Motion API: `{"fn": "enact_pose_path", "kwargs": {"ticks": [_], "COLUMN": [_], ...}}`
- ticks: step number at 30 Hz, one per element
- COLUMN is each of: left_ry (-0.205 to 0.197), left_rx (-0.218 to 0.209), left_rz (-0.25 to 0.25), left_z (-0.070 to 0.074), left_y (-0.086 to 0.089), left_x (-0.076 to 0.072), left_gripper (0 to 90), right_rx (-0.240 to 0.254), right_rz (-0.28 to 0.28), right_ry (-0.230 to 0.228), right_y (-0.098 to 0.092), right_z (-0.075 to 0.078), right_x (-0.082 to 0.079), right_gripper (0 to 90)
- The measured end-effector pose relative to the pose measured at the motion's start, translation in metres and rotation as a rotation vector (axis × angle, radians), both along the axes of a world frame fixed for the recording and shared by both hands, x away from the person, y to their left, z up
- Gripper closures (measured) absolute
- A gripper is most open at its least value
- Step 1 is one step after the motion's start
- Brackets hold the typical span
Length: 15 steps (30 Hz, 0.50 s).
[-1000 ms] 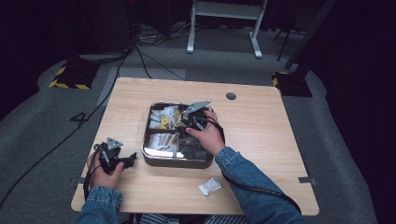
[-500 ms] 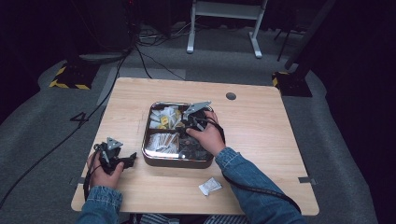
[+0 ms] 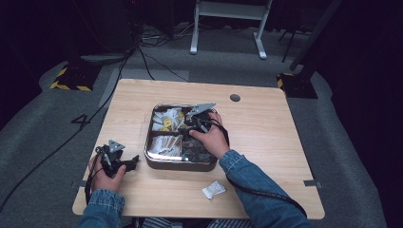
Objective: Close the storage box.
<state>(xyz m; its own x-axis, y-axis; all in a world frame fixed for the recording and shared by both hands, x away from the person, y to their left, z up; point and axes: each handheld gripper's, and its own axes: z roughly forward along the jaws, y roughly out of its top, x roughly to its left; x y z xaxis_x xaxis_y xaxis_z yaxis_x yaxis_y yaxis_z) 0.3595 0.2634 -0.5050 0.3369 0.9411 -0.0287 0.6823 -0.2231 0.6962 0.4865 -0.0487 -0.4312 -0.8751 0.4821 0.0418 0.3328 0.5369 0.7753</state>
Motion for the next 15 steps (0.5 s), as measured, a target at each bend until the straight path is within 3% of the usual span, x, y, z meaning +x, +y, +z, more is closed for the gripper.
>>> {"fn": "enact_pose_path", "kwargs": {"ticks": [6,15], "left_ry": [0.0,0.001], "left_rx": [0.0,-0.001], "left_rz": [0.0,-0.003], "left_z": [0.0,0.0], "left_y": [0.0,0.0], "left_x": [0.0,0.001], "left_gripper": [18.7,18.2], "right_rx": [0.014,0.032], "right_rz": [-0.001,0.002], "right_ry": [-0.022,-0.017], "right_y": [-0.003,-0.017], "right_z": [0.013,0.023], "right_x": [-0.004,-0.011], "right_gripper": [44.3,38.8]}}
